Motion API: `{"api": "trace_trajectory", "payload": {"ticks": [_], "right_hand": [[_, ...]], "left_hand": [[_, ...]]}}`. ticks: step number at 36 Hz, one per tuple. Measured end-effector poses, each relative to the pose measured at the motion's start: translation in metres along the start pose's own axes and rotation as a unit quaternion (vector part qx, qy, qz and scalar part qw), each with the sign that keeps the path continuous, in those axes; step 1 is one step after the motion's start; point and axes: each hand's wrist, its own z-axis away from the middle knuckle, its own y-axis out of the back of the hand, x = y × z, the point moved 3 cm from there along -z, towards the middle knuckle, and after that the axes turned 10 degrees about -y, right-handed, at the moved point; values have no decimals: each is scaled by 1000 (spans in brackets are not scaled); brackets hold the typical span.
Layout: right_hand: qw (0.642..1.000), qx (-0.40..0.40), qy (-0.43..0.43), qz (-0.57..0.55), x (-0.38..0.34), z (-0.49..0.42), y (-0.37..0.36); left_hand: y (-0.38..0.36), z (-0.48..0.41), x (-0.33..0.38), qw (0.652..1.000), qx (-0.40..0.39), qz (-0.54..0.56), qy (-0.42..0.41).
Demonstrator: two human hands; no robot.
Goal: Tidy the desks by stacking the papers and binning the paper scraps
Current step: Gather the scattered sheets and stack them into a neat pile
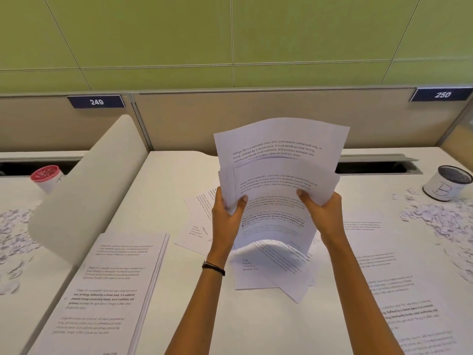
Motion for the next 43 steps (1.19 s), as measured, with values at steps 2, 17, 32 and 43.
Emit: {"api": "trace_trajectory", "payload": {"ticks": [2, 17, 32, 43], "right_hand": [[1000, -13, -4, -3, -1, 0, 1], [995, -26, -101, -8, 38, 4, 1], [996, -45, -78, 18, 37, 3, 5], [991, -28, -132, 4, 50, 7, -8]], "left_hand": [[2, -1, 1, 1000, -1, 0, -2], [-5, 11, -24, 999, -11, -11, 46], [15, -3, -23, 999, 0, -44, 4], [0, 20, -43, 997, -48, -37, 52]]}}
